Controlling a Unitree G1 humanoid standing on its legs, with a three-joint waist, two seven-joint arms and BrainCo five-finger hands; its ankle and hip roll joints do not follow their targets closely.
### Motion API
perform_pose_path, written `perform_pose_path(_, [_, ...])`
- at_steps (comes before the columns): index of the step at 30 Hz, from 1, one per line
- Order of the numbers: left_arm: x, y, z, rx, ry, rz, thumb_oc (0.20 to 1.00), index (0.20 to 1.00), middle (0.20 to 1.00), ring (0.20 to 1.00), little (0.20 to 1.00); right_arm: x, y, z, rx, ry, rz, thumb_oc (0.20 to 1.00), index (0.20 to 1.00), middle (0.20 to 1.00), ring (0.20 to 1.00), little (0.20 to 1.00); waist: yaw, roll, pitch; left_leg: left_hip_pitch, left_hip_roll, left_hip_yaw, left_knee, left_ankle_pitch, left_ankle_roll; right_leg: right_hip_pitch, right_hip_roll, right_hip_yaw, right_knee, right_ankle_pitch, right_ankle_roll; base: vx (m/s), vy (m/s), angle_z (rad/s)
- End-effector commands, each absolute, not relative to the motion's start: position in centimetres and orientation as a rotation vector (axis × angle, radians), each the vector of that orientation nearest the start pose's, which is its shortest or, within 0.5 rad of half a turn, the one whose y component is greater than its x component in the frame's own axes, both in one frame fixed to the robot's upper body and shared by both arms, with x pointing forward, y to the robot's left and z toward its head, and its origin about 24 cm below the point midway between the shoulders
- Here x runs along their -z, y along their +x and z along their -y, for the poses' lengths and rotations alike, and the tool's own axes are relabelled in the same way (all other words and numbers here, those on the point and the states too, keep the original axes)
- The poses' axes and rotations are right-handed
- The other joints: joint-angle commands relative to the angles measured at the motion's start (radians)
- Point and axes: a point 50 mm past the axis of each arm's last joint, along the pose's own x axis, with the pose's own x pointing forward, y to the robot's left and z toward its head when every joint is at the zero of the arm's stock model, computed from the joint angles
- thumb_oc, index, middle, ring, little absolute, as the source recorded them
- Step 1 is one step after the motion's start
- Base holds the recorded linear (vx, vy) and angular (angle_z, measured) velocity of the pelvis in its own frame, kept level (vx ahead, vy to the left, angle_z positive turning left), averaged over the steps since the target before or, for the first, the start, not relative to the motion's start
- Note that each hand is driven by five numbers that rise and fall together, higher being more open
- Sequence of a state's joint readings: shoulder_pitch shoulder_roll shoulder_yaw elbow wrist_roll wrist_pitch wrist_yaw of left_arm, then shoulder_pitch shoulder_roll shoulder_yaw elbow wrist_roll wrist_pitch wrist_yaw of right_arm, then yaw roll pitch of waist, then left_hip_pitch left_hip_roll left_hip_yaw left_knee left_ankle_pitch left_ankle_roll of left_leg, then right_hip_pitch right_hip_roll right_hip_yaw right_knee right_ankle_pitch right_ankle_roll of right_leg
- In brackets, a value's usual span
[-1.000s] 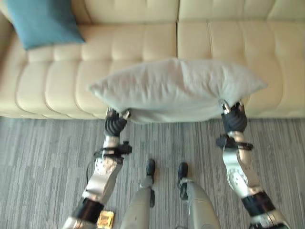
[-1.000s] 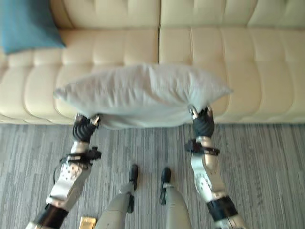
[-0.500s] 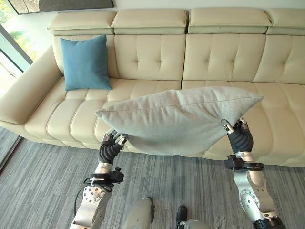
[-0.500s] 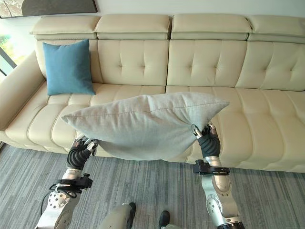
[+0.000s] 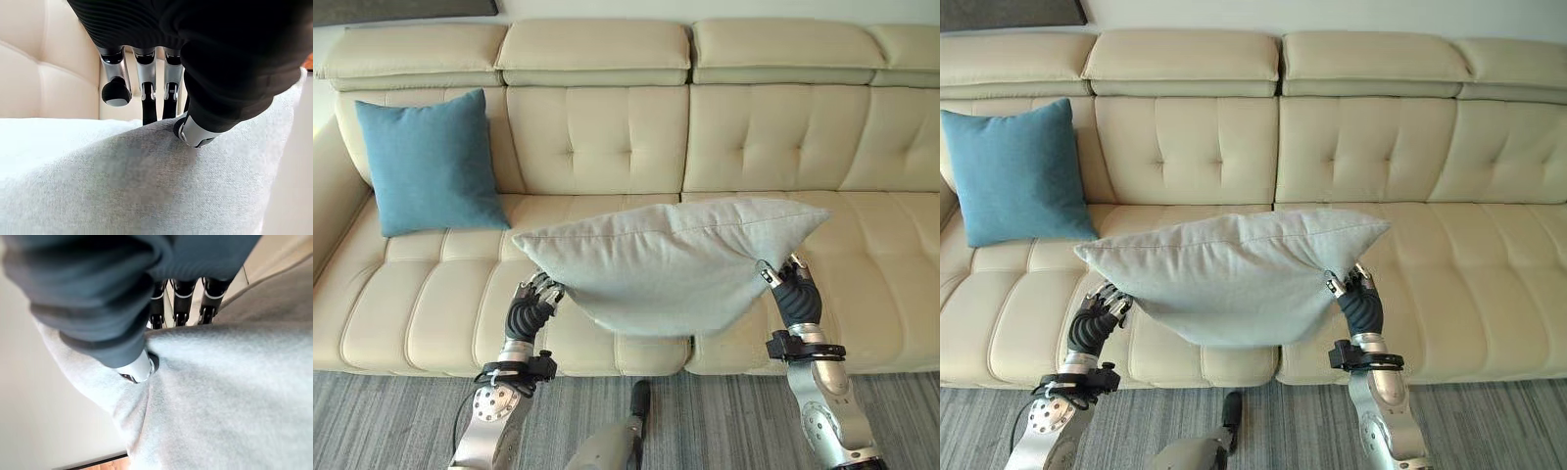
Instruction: Pick up all the scattered cushions and arrange them neatly on the sofa.
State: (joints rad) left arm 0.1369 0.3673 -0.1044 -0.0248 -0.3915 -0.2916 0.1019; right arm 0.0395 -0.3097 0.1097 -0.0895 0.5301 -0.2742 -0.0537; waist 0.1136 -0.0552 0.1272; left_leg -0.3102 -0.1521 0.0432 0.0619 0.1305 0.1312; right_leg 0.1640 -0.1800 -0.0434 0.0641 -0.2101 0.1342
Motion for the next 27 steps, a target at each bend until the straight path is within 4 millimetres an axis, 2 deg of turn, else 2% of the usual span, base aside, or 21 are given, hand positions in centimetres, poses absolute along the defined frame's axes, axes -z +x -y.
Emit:
perform_pose_path(1, [-9.0,22.6,-20.6,-0.005,-0.042,0.361,0.2,0.2,0.2,0.2,0.2,-13.6,24.7,17.4,-0.154,0.249,0.564,0.2,0.2,0.2,0.2,0.2,0.01,-0.002,-0.047,0.027,0.101,-0.018,-0.019,-0.064,-0.127,-0.092,0.06,0.0,0.128,0.083,-0.002,0.1,0.246,0.02])
perform_pose_path(2, [-9.2,22.7,-20.5,-0.001,-0.03,0.37,0.2,0.2,0.2,0.2,0.2,-13.6,24.8,17.2,-0.157,0.245,0.569,0.2,0.2,0.2,0.2,0.2,-0.007,0.012,-0.031,0.053,0.095,-0.022,-0.026,-0.077,-0.109,-0.173,0.058,0.011,0.286,0.142,0.019,0.02,0.191,-0.06])
perform_pose_path(3, [-9.3,22.9,-20.4,0.002,-0.021,0.375,0.2,0.2,0.2,0.2,0.2,-13.6,24.8,17.0,-0.157,0.246,0.568,0.2,0.2,0.2,0.2,0.2,-0.017,0.024,-0.022,0.074,0.099,-0.03,-0.033,-0.082,-0.104,-0.224,0.064,0.015,0.343,0.163,0.019,0.04,0.173,0.09])
perform_pose_path(4, [-9.5,23.1,-20.4,-0.008,-0.015,0.39,0.2,0.2,0.2,0.2,0.2,-13.5,25.0,16.6,-0.171,0.257,0.566,0.2,0.2,0.2,0.2,0.2,-0.028,0.043,-0.01,0.114,0.108,-0.039,-0.058,-0.089,-0.105,-0.286,0.057,-0.003,0.34,0.136,-0.004,0.07,0.066,0.07])
perform_pose_path(6, [-9.5,23.0,-20.3,-0.003,-0.023,0.392,0.2,0.2,0.2,0.2,0.2,-13.6,25.0,16.4,-0.185,0.264,0.565,0.2,0.2,0.2,0.2,0.2,-0.041,0.052,0.0,0.142,0.117,-0.047,-0.076,-0.09,-0.114,-0.3,0.048,-0.046,0.244,0.121,-0.018,0.1,-0.027,0.04])
perform_pose_path(7, [-9.6,23.0,-20.4,-0.002,-0.025,0.396,0.2,0.2,0.2,0.2,0.2,-13.5,25.0,16.4,-0.189,0.267,0.561,0.2,0.2,0.2,0.2,0.2,-0.047,0.056,0.006,0.154,0.123,-0.048,-0.08,-0.094,-0.118,-0.32,0.045,-0.049,0.197,0.134,-0.014,0.1,-0.11,0.14])
perform_pose_path(9, [-9.6,23.0,-20.5,-0.008,-0.028,0.398,0.2,0.2,0.2,0.2,0.2,-13.2,25.1,16.4,-0.181,0.274,0.549,0.2,0.2,0.2,0.2,0.2,-0.06,0.046,0.016,0.193,0.124,-0.05,-0.089,-0.108,-0.13,-0.333,0.04,-0.04,0.027,0.204,0.006,0.12,-0.163,0.2])
perform_pose_path(11, [-9.3,22.8,-20.3,-0.006,-0.022,0.389,0.2,0.2,0.2,0.2,0.2,-12.7,24.9,16.5,-0.183,0.278,0.528,0.2,0.2,0.2,0.2,0.2,-0.062,0.034,0.003,0.21,0.12,-0.051,-0.102,-0.111,-0.136,-0.291,0.046,-0.039,-0.053,0.226,0.006,0.12,-0.154,-0.04])
perform_pose_path(12, [-8.9,22.8,-20.2,-0.017,-0.05,0.373,0.2,0.2,0.2,0.2,0.2,-12.0,24.7,16.7,-0.174,0.273,0.494,0.2,0.2,0.2,0.2,0.2,-0.056,0.03,-0.027,0.227,0.128,-0.042,-0.133,-0.105,-0.148,-0.232,0.05,-0.047,-0.113,0.236,0.005,0.14,-0.148,0.05])
perform_pose_path(15, [-8.0,22.9,-19.6,-0.022,-0.081,0.333,0.2,0.2,0.2,0.2,0.2,-11.2,24.6,16.8,-0.16,0.268,0.453,0.2,0.2,0.2,0.2,0.2,-0.06,0.032,-0.053,0.268,0.137,-0.052,-0.149,-0.113,-0.16,-0.167,0.055,-0.064,-0.127,0.221,-0.003,0.16,-0.104,0.18])
perform_pose_path(18, [-7.9,23.5,-19.0,-0.027,-0.101,0.328,0.2,0.2,0.2,0.2,0.2,-11.4,25.0,16.6,-0.153,0.24,0.456,0.2,0.2,0.2,0.2,0.2,-0.063,0.03,-0.061,0.291,0.141,-0.062,-0.149,-0.124,-0.166,-0.128,0.059,-0.076,-0.143,0.21,-0.008,0.11,-0.052,0.02])
perform_pose_path(23, [-11.1,27.7,-16.5,-0.044,-0.107,0.454,0.2,0.2,0.2,0.2,0.2,-14.6,29.1,15.3,-0.124,0.161,0.541,0.2,0.2,0.2,0.2,0.2,-0.057,0.019,-0.057,0.302,0.15,-0.071,-0.149,-0.133,-0.172,-0.115,0.061,-0.085,-0.142,0.197,-0.014,0.04,-0.045,0.1])
perform_pose_path(24, [-13.3,29.5,-15.5,-0.044,-0.097,0.519,0.2,0.2,0.2,0.2,0.2,-16.5,30.8,14.3,-0.126,0.14,0.583,0.2,0.2,0.2,0.2,0.2,-0.05,0.015,-0.036,0.287,0.153,-0.074,-0.149,-0.128,-0.175,-0.134,0.063,-0.086,-0.13,0.195,-0.015,-0.06,-0.04,0.1])
perform_pose_path(25, [-13.4,29.6,-15.5,-0.044,-0.097,0.524,0.2,0.2,0.2,0.2,0.2,-16.6,30.9,14.3,-0.126,0.139,0.587,0.2,0.2,0.2,0.2,0.2,-0.049,0.015,-0.032,0.286,0.153,-0.074,-0.149,-0.127,-0.175,-0.136,0.063,-0.085,-0.128,0.194,-0.015,-0.17,-0.049,0.02])
perform_pose_path(26, [-15.6,31.3,-14.5,-0.039,-0.084,0.583,0.2,0.2,0.2,0.2,0.2,-18.6,32.1,13.2,-0.138,0.126,0.63,0.2,0.2,0.2,0.2,0.2,-0.044,0.014,-0.001,0.249,0.158,-0.077,-0.146,-0.115,-0.178,-0.18,0.065,-0.082,-0.103,0.191,-0.016,-0.18,-0.032,0.05])
perform_pose_path(27, [-16.8,32.2,-14.1,-0.039,-0.071,0.611,0.2,0.2,0.2,0.2,0.2,-19.7,32.8,12.8,-0.139,0.124,0.656,0.2,0.2,0.2,0.2,0.2,-0.043,0.013,0.015,0.219,0.16,-0.078,-0.138,-0.108,-0.181,-0.215,0.066,-0.079,-0.082,0.189,-0.018,-0.28,-0.05,0.05])
